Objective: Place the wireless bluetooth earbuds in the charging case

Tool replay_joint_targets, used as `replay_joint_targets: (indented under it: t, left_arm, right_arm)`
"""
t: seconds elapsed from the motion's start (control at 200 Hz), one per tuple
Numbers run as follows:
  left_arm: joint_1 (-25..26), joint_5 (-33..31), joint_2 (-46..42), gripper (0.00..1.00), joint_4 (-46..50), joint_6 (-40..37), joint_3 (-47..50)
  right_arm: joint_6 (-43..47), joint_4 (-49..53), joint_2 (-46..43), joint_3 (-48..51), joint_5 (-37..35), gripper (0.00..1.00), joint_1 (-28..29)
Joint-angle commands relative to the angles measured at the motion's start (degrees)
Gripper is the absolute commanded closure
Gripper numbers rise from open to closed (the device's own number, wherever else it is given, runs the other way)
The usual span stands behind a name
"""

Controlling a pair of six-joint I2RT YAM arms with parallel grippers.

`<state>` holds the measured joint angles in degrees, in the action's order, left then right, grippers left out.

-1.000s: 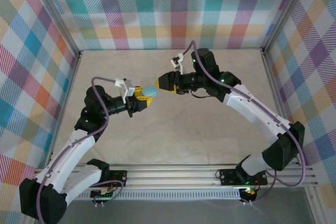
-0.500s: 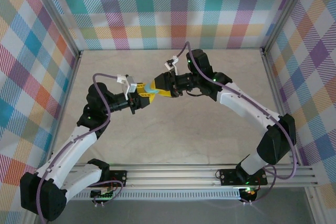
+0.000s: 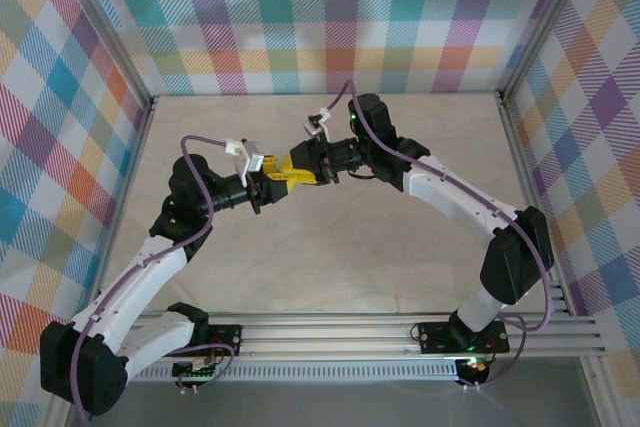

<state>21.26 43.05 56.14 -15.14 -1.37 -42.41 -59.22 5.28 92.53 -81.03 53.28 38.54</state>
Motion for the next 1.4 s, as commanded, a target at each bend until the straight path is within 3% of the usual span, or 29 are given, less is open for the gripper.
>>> replay_joint_targets:
  t: [0.0, 0.15, 0.19, 0.21, 0.235, 0.255, 0.52, 0.68, 0.85, 0.995, 1.19, 1.3, 1.395]
  left_arm:
    - [0.37, -0.78, -1.97, 0.82, -0.26, -0.65, 0.51]
    - [0.36, -0.45, -2.21, 0.6, 2.98, -1.92, -0.47]
    - [0.37, -0.76, -2.42, 0.49, 3.7, -2.19, -0.56]
    - [0.37, -0.96, -2.54, 0.36, 4.07, -2.24, -0.56]
    - [0.37, -1.33, -2.72, 0.05, 4.65, -2.37, -0.57]
    - [0.37, -1.67, -2.86, 0.0, 5.09, -2.45, -0.57]
    - [0.39, -6.58, -7.47, 0.0, 10.47, -4.97, 1.23]
    - [0.37, -11.71, -10.54, 0.0, 16.9, -5.93, 1.71]
    - [0.37, -8.54, -13.32, 0.0, 19.18, -3.26, 2.36]
    - [0.37, -14.26, -16.42, 0.0, 19.77, -0.09, 4.16]
    - [0.37, -15.61, -18.3, 0.0, 22.03, 1.37, 4.54]
    - [0.37, -25.52, -16.73, 0.0, 28.72, 2.22, 3.72]
    - [0.37, -29.78, -16.11, 0.0, 29.71, 3.47, 4.5]
  right_arm:
    - [0.2, -0.63, 0.42, 0.3, -0.67, 0.64, -1.09]
    - [-1.28, -2.67, -0.26, 1.87, -2.42, 0.68, -2.1]
    - [-1.41, -3.19, -0.6, 2.29, -3.26, 0.68, -2.52]
    - [-1.41, -3.17, -0.78, 2.38, -3.63, 0.69, -2.69]
    - [-1.36, -3.17, -0.84, 2.45, -3.96, 0.69, -3.0]
    - [-1.34, -3.19, -0.93, 2.52, -4.15, 0.69, -3.26]
    - [0.81, -0.74, 0.56, 2.16, -4.55, 0.67, -6.7]
    - [14.47, 14.47, 5.73, -2.47, -7.63, 0.69, -8.78]
    - [26.74, 22.57, 12.13, -3.58, -16.74, 0.69, -9.06]
    - [26.84, 19.91, 19.88, -3.15, -17.44, 0.7, -8.39]
    - [26.35, 17.2, 27.31, -3.38, -17.13, 0.69, -5.29]
    - [25.26, 16.99, 30.33, -5.14, -15.62, 0.68, -3.44]
    - [25.83, 18.22, 32.1, -6.97, -16.05, 0.66, -1.98]
